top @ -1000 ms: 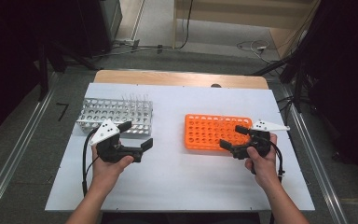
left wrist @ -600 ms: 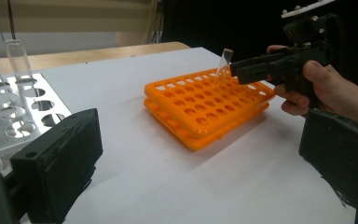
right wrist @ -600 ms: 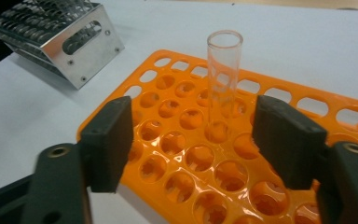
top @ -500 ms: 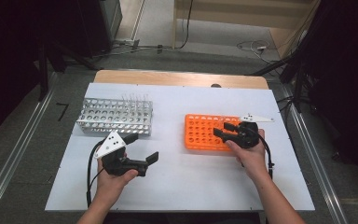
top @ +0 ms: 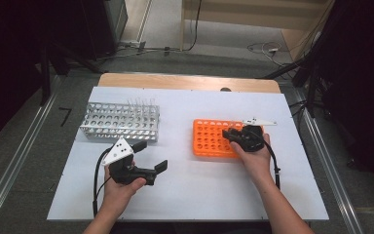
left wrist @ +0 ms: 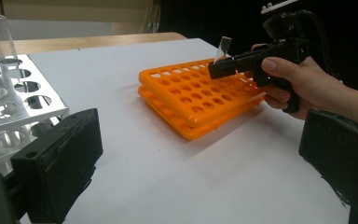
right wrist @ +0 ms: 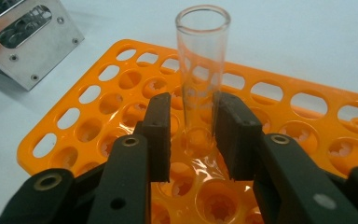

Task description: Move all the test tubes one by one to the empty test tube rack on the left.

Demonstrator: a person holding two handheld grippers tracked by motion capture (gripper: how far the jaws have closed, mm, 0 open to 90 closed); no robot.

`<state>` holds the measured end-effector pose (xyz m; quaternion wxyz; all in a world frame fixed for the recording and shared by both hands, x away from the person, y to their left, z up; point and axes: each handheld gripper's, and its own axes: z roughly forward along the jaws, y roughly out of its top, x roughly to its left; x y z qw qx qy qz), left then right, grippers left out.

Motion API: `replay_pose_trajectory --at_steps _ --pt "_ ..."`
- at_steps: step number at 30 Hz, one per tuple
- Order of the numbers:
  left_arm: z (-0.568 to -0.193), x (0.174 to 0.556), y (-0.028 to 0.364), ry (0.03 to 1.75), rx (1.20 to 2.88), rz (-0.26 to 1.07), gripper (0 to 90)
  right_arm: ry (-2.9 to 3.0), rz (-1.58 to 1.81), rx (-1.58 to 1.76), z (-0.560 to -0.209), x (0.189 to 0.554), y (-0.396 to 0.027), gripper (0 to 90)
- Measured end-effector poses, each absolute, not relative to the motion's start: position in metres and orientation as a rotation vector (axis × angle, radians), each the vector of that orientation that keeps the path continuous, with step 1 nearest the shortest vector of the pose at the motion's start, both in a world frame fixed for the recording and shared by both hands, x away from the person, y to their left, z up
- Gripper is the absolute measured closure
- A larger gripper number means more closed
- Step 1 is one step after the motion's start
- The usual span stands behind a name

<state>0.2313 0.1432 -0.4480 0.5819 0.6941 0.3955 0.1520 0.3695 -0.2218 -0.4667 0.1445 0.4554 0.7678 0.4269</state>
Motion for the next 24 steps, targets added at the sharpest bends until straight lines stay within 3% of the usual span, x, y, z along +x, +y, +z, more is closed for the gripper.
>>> replay_pose_trajectory --at_steps 4,24 --pt "-0.449 0.232 0.143 0.929 1.624 0.358 0.0 2.173 1.19 1.269 -0.469 0.368 -0.219 73.4" --pt "-0.449 0.233 0.138 0.919 1.634 0.36 0.5 2.135 1.328 1.165 -0.447 0.351 -0.233 73.9"
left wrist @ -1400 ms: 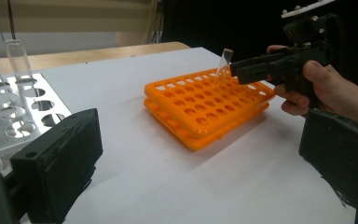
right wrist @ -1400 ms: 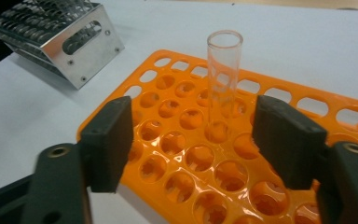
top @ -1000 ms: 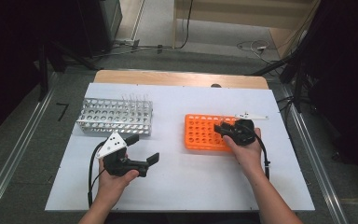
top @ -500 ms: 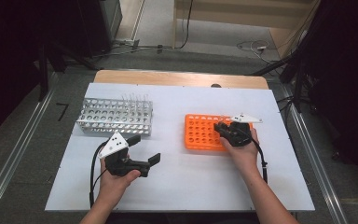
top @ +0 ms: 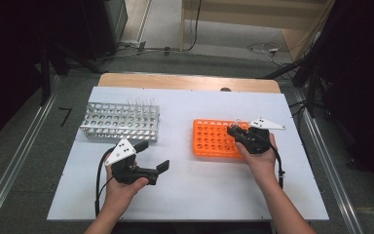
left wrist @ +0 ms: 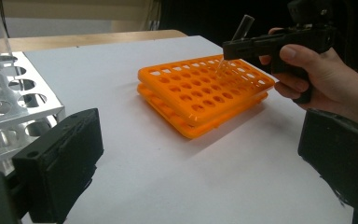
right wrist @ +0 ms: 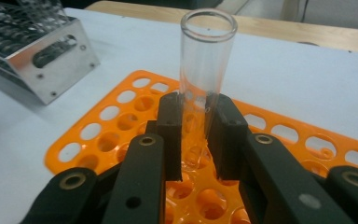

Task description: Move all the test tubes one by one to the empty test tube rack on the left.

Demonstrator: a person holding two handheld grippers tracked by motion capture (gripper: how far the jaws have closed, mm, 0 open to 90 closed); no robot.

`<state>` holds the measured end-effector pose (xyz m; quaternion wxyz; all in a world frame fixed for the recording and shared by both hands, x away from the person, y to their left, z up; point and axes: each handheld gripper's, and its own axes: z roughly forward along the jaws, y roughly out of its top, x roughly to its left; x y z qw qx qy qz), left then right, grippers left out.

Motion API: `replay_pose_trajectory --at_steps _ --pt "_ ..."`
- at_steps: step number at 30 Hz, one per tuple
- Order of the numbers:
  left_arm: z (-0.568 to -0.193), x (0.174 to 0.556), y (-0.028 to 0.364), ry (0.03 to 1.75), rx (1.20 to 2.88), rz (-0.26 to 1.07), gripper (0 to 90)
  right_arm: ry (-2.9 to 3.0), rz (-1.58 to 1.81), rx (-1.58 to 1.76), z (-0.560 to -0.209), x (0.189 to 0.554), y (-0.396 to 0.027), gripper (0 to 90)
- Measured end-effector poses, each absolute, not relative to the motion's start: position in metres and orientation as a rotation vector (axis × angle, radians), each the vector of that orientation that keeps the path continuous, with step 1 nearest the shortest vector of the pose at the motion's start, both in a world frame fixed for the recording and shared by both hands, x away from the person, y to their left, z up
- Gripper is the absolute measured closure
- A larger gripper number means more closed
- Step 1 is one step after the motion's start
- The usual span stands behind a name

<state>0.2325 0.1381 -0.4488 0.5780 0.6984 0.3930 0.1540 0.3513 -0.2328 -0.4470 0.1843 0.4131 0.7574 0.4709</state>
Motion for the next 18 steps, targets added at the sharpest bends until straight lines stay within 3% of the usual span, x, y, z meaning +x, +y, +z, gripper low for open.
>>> replay_pose_trajectory --at_steps 18 --pt "-0.441 0.228 0.127 0.871 1.641 0.351 0.8 2.253 1.396 1.005 -0.438 0.306 -0.224 73.8"
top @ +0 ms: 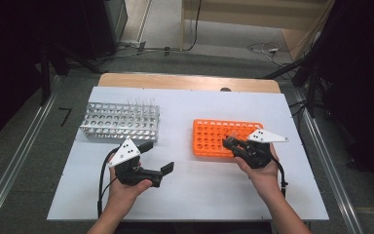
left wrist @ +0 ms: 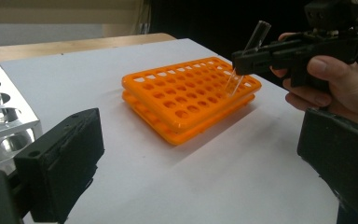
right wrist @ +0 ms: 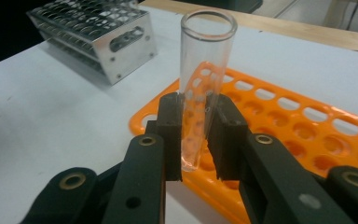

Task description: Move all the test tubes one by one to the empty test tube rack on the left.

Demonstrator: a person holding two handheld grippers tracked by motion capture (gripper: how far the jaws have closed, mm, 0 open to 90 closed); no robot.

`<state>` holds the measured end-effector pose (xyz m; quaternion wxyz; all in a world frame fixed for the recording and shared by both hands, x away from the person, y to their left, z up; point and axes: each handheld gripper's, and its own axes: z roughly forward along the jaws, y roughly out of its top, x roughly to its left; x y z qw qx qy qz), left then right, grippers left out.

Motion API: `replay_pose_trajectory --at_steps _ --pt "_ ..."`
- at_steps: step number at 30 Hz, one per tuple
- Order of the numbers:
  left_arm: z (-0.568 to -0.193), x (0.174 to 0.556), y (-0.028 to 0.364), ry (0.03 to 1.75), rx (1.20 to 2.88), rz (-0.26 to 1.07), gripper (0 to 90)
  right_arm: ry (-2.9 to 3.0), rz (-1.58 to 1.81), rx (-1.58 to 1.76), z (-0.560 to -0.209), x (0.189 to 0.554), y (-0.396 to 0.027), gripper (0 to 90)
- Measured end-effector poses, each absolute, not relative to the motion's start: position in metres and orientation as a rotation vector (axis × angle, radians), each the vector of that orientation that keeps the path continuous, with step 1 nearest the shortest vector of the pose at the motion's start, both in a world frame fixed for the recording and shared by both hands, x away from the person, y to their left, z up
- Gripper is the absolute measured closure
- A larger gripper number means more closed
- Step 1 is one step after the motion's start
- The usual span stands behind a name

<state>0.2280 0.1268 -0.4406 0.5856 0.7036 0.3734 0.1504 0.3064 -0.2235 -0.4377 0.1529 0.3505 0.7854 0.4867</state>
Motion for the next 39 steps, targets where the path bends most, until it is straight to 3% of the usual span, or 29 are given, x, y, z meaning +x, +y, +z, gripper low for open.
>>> replay_pose_trajectory --at_steps 10,20,23,32,39 --pt "-0.435 0.224 0.117 0.835 1.645 0.342 1.1 2.35 1.41 0.894 -0.437 0.284 -0.198 73.8" --pt "-0.43 0.221 0.101 0.786 1.652 0.32 7.1 2.446 1.412 0.785 -0.442 0.269 -0.17 73.8" --pt "-0.429 0.221 0.095 0.78 1.668 0.316 12.2 2.467 1.411 0.759 -0.443 0.265 -0.162 73.8" --pt "-0.43 0.217 0.08 0.76 1.717 0.344 39.6 2.52 1.413 0.687 -0.443 0.254 -0.145 73.8" --pt "-0.431 0.217 0.076 0.733 1.728 0.345 53.7 2.55 1.411 0.632 -0.441 0.247 -0.134 73.8"
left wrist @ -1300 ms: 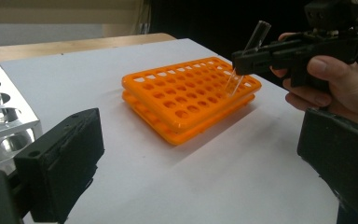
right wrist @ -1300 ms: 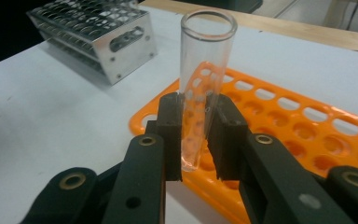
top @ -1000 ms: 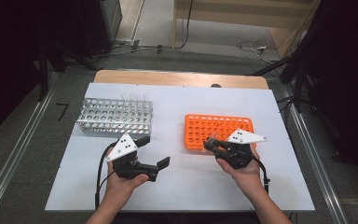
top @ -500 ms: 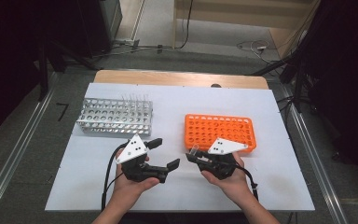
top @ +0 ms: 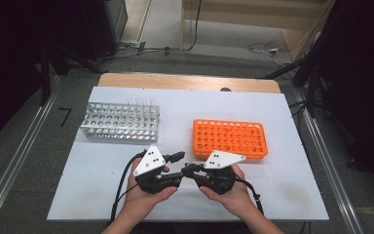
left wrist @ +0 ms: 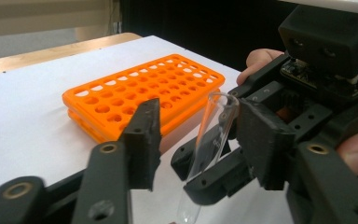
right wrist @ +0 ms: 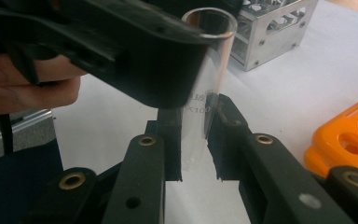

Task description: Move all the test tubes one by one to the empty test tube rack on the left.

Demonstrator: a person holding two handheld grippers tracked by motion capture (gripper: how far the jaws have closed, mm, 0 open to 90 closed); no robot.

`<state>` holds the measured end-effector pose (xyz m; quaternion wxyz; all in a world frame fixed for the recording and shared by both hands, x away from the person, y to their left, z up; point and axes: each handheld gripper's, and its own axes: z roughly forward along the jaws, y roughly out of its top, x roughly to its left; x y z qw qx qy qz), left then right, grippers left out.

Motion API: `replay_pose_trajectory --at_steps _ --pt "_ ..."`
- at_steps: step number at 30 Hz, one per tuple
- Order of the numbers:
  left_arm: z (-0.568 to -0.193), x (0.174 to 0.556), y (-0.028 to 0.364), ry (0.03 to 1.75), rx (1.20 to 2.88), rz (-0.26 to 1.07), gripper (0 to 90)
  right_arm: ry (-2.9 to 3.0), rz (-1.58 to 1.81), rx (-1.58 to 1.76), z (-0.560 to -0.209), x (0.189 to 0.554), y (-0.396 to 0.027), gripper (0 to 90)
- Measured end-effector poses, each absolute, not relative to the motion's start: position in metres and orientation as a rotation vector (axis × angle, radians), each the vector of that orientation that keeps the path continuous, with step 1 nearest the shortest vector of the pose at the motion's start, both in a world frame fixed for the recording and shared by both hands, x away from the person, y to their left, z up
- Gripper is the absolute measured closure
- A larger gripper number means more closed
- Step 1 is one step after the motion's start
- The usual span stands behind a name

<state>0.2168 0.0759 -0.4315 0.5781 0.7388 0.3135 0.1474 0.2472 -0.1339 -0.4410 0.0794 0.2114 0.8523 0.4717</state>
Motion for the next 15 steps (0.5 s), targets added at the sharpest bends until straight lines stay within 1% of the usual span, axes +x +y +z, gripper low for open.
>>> replay_pose_trajectory --at_steps 3,15 --pt "-0.4324 0.2164 0.0736 0.72 1.738 0.347 58.9 2.562 1.413 0.622 -0.4409 0.2459 -0.1313 73.8" --pt "-0.435 0.2156 0.071 0.704 1.746 0.358 72.9 2.587 1.4 0.607 -0.4425 0.2453 -0.1276 73.7"
